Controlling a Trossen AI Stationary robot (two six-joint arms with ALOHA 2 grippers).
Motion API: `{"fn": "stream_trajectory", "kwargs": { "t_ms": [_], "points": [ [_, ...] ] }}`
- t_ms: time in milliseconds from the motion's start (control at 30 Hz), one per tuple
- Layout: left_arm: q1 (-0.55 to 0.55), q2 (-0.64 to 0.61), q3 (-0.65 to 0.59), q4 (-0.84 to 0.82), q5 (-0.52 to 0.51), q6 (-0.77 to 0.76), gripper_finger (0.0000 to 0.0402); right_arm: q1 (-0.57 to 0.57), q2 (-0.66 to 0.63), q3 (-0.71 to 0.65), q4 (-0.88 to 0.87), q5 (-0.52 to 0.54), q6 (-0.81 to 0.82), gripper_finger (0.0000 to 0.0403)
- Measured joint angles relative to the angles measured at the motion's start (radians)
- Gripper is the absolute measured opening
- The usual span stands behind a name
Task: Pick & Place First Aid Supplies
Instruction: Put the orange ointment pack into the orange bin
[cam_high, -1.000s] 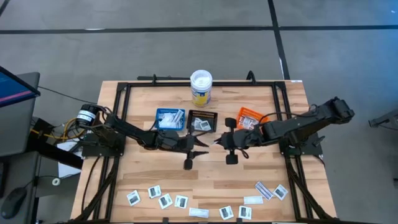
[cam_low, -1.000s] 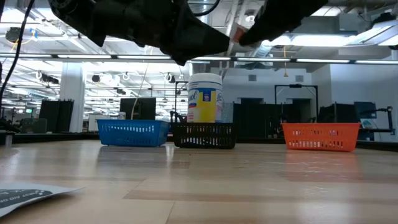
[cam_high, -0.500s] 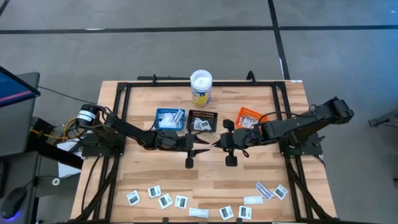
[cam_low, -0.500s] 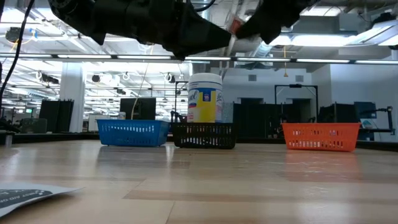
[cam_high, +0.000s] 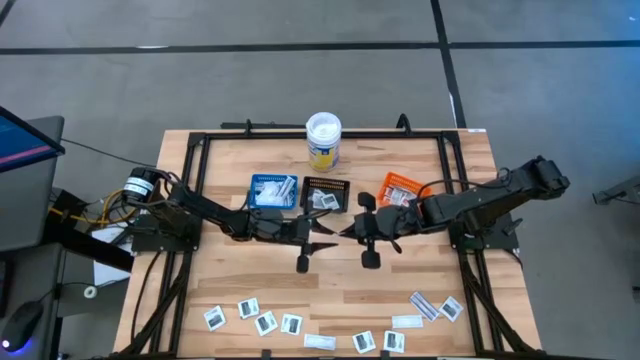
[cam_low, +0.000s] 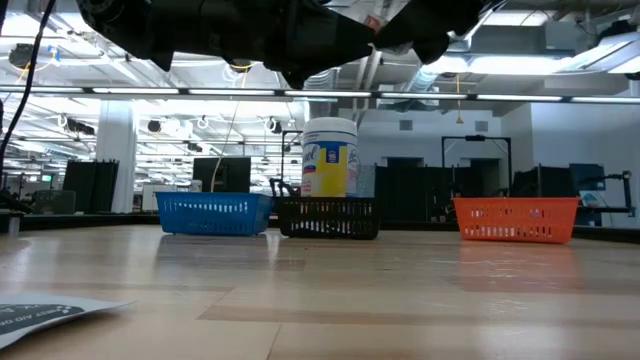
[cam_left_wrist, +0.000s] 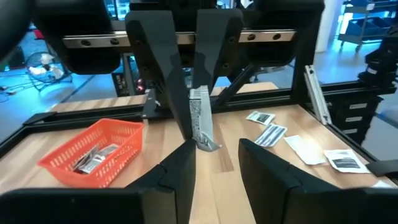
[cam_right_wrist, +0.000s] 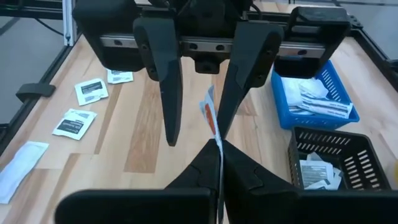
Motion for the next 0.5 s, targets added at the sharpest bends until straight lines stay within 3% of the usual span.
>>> {"fn": "stream_trajectory", "kwargs": {
  "t_ms": [500],
  "points": [
    [-0.001,0.0,0.0,-0.007,-0.052,-0.023,0.0121,0.007,0.0,0.0,-0.001,0.001,-0.012,0.0001]
  ]
}}
